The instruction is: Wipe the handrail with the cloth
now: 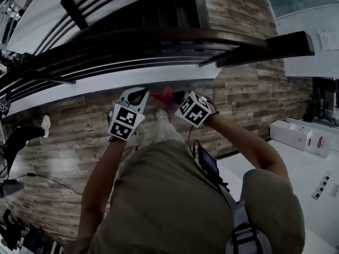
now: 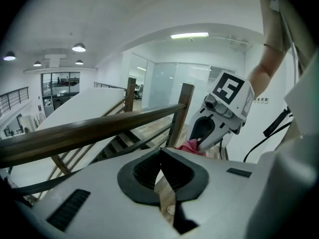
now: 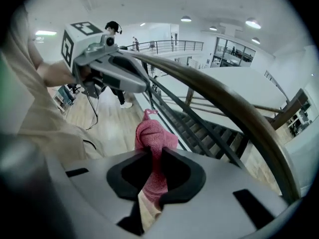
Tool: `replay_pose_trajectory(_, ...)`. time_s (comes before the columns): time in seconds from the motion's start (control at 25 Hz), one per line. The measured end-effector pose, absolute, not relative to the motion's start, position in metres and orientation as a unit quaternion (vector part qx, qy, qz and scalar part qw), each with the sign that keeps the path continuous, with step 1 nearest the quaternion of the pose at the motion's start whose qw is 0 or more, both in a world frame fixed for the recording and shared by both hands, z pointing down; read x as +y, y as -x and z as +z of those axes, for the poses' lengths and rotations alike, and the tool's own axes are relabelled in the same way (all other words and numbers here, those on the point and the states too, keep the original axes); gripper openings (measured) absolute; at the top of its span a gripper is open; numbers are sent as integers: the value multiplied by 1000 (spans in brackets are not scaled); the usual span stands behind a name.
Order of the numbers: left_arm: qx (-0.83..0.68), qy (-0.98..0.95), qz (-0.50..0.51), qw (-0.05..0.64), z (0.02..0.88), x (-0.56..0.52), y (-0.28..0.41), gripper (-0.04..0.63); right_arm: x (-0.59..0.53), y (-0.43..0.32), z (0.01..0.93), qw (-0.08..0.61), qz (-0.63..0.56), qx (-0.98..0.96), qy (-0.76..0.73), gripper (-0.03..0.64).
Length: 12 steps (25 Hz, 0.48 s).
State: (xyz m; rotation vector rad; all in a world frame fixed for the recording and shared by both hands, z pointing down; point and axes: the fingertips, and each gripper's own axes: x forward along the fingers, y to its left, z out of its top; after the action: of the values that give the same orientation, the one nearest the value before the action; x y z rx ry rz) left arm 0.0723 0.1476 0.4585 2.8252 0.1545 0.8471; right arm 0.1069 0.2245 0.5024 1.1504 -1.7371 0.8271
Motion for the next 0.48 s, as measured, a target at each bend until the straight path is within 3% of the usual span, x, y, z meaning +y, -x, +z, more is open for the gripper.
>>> replay_pose_trajectory(0.48,-49,-970,210,111,413,41,39,17,88,-34,400,255,218,-746,-575,60)
